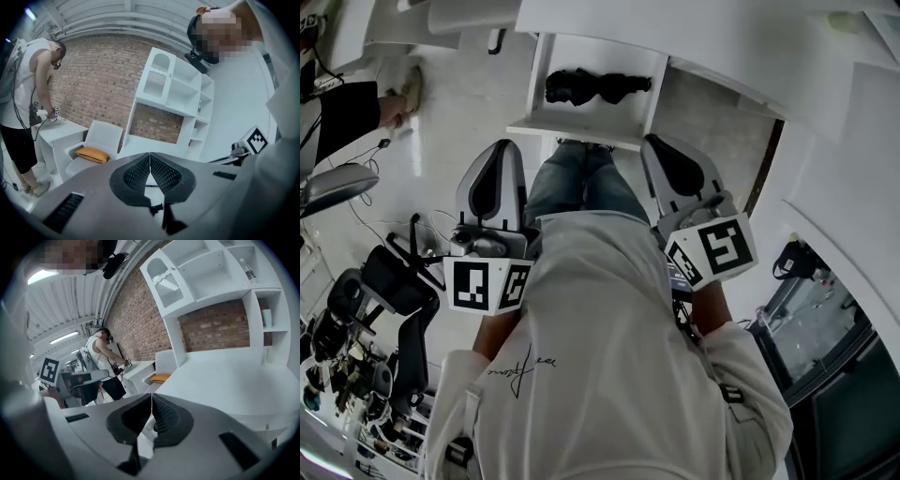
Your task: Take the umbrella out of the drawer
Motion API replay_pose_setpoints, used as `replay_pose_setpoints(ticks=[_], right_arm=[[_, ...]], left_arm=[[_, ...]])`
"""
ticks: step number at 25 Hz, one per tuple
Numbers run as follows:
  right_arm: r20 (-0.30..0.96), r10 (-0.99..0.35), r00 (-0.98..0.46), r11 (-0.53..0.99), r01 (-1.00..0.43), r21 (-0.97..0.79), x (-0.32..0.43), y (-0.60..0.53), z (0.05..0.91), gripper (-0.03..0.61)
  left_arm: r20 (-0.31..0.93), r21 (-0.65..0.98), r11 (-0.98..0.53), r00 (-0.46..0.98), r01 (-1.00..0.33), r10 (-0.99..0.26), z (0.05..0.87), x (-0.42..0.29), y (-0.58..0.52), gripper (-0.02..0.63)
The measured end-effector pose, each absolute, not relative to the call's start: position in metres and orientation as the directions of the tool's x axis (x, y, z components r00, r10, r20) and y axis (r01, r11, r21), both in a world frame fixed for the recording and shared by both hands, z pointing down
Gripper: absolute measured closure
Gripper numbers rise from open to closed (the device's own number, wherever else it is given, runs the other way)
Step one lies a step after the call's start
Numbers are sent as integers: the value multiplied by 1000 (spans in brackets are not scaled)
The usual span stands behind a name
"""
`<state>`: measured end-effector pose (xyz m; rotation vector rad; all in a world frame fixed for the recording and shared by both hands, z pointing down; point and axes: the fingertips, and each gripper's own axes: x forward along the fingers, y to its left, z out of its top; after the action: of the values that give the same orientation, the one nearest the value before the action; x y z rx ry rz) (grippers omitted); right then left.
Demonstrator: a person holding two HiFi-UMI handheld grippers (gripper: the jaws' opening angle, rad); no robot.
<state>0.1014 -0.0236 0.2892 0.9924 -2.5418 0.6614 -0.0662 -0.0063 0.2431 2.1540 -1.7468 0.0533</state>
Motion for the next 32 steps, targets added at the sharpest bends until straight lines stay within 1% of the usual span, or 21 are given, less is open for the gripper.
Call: replay_pose_setpoints(ticks=[6,10,16,26,32], right_arm=[[504,-514,-694,666,-693,-275,86,-24,297,552],[542,-500,-675,684,-692,-231,84,-28,308,552],[627,-455,-633,686,-698,-206,87,-29,326,552],[718,-368,-592,795,-600,-87,81,-32,359,552],[730,-316,-606,816,-567,-117,65,-37,382,552]], left_arm=[[250,288,-210,285,-934,-925,248,-66,-24,597],[268,301,-239,322,-923,-908,260,-62,-28,597],[301,204,-292,343,-934,-890,271,-55,-24,597],[319,252,-302,373,-919,-871,286,-42,-25,597],[329,272,-303,384,-913,-862,296,-46,-25,597]])
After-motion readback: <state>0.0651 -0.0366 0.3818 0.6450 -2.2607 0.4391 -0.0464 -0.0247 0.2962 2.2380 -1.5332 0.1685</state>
